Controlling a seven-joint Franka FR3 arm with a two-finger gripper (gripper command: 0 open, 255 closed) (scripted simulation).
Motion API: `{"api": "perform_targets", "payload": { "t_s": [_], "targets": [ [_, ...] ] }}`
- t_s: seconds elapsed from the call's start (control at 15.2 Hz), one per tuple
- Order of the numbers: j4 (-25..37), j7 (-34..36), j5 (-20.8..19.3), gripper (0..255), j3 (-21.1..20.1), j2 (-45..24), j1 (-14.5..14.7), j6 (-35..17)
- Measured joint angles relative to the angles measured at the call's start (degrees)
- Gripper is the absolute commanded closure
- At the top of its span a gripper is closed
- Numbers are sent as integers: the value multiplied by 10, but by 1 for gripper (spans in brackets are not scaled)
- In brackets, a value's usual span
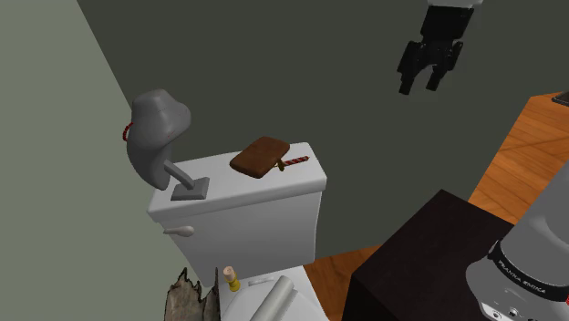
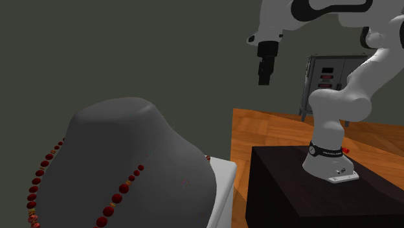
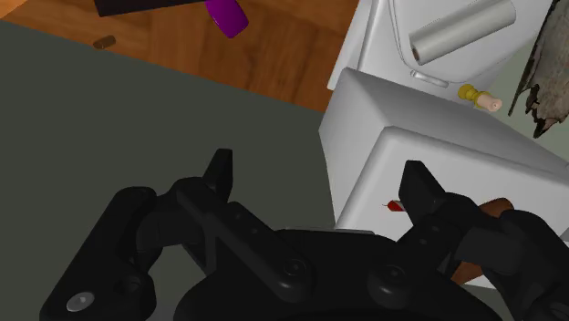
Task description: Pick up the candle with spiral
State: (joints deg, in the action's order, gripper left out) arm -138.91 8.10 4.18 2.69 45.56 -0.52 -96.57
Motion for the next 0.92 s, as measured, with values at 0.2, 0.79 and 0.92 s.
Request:
{"api": "perform_targets", "payload": {
  "t_s": [0.2,0.79,0.92],
  "targets": [
    [0,-14,1,0,-1,-22,9,-22],
    [36,-121,9,0,-7,-189,68,-159],
    [52,-147,11,0,-9,-229,80,-185]
  ]
}}
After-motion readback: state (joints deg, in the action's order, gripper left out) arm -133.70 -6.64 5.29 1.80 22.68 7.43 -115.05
